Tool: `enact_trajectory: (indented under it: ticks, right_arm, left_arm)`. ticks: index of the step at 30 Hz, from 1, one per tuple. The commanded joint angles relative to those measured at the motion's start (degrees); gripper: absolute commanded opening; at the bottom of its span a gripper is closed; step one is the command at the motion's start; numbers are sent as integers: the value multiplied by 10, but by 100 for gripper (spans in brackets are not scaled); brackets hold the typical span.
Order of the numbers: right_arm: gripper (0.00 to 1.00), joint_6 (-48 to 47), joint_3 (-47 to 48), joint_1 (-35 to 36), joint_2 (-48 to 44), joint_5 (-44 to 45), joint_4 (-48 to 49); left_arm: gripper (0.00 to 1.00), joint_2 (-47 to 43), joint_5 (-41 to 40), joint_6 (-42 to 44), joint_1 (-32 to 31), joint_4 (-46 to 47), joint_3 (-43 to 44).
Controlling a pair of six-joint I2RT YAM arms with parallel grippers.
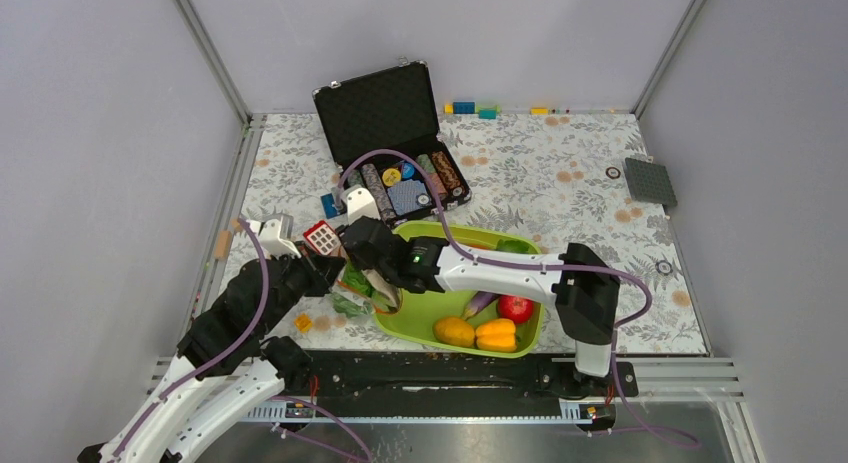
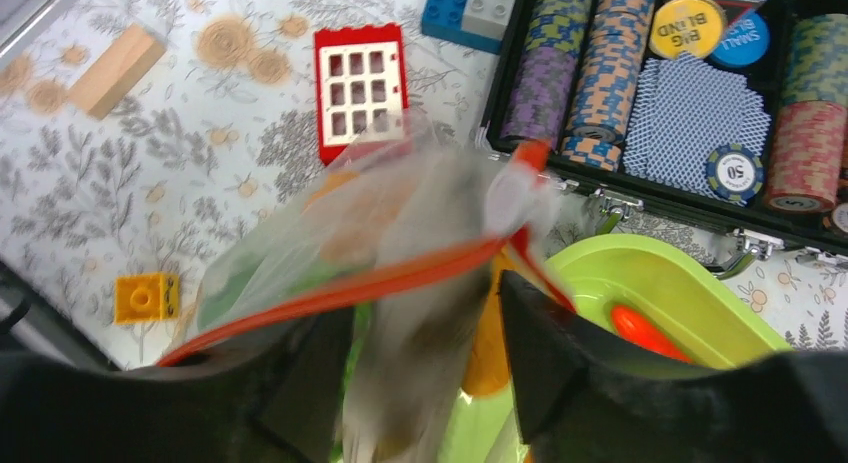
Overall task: Place the food in the zip-top bag and seal the zipper
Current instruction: Place the fake fish in the zipper food storage bag.
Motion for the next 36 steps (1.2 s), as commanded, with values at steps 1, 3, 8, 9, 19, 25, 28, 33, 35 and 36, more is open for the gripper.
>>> enact_trajectory:
  ticks: [1, 3, 8, 9, 19, 25, 28, 33, 35, 36]
  right_arm:
    - [69, -81, -9, -12, -71, -76, -26]
    - [81, -106, -23, -13, -101, -117, -24]
    - [96, -129, -73, -19, -181, -193, 2]
    - [99, -128, -86, -21, -196, -198, 9]
    - [100, -74, -179, -112, -280, -332, -5]
    - [99, -10, -112, -113, -201, -380, -63]
    - [95, 16, -77, -110, -156, -360, -111]
    - [63, 24, -55, -98, -128, -273, -171]
    - [19, 15, -51, -89, -136, -263, -175]
    - [0, 6, -50, -83, -146, -262, -166]
  left_arm:
    - [0, -8, -10, -7, 1, 42, 5]
    - [0, -6, -15, -9, 2, 42, 5]
    - [0, -1, -22, -13, 1, 41, 4]
    - [0, 0, -22, -15, 1, 41, 4]
    - [0, 1, -38, -12, 2, 55, 14]
    - [0, 25, -30, -14, 2, 63, 16]
    - [0, 27, -27, -15, 1, 67, 15]
    - [0, 22, -40, -12, 2, 61, 16]
    - [0, 23, -51, -9, 2, 54, 20]
    - [0, 23, -60, -8, 2, 46, 24]
